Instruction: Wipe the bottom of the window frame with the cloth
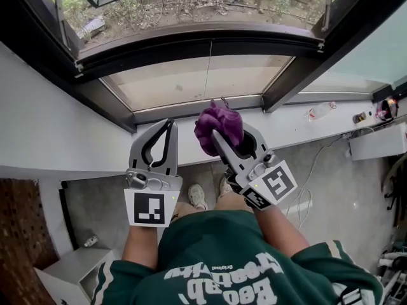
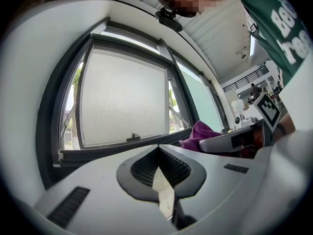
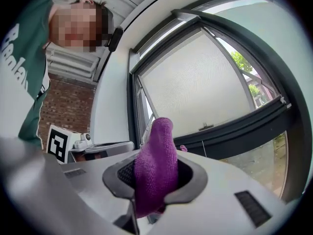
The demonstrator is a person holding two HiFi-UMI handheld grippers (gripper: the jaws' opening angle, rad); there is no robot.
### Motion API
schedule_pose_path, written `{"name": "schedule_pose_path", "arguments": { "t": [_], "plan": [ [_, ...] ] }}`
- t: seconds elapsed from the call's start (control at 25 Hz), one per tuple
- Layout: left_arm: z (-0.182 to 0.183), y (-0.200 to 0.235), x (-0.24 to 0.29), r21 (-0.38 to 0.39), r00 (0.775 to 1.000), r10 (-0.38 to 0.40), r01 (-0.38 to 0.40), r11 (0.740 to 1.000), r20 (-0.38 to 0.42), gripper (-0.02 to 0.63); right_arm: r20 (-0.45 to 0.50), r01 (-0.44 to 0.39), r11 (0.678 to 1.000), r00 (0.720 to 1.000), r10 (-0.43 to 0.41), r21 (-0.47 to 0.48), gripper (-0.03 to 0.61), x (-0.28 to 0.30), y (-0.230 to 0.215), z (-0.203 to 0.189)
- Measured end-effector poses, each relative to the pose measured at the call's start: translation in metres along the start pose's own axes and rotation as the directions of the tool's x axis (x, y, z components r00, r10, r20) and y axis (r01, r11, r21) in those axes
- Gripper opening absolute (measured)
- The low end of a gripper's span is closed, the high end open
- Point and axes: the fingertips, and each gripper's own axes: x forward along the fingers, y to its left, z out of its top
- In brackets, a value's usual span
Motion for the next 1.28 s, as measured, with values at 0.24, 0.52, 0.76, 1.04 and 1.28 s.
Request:
{"name": "schedule_pose_path", "arguments": {
  "t": [0.24, 0.52, 0.76, 1.04, 1.28],
  "plan": [
    [-0.004, -0.013, 0.016, -0.057, 1.0, 0.015, -0.016, 0.998, -0.014, 0.009, -0.033, -0.102, 0.994, 0.994, 0.101, -0.039, 0.101, -0.002, -0.002, -0.007],
    [-0.018, -0.054, 0.053, -0.03, 0.996, -0.002, -0.001, 1.0, -0.091, 0.009, -0.036, -0.113, 0.992, 0.993, 0.115, 0.057, 0.101, -0.03, -0.061, -0.029],
    [-0.049, -0.081, 0.077, -0.023, 0.986, -0.046, 0.043, 0.999, -0.158, 0.009, -0.02, -0.097, 0.991, 0.995, 0.099, 0.09, 0.1, -0.044, -0.097, -0.06],
    [-0.08, -0.074, 0.08, -0.006, 0.978, -0.133, 0.134, 0.991, -0.161, 0.009, -0.037, -0.032, 0.997, 0.999, 0.035, 0.071, 0.1, -0.039, -0.098, -0.099],
    [-0.175, 0.0, 0.042, -0.023, 0.969, -0.2, 0.198, 0.98, -0.147, 0.009, -0.063, 0.022, 0.998, 0.998, -0.018, 0.061, 0.1, 0.03, -0.042, -0.184]
  ]
}}
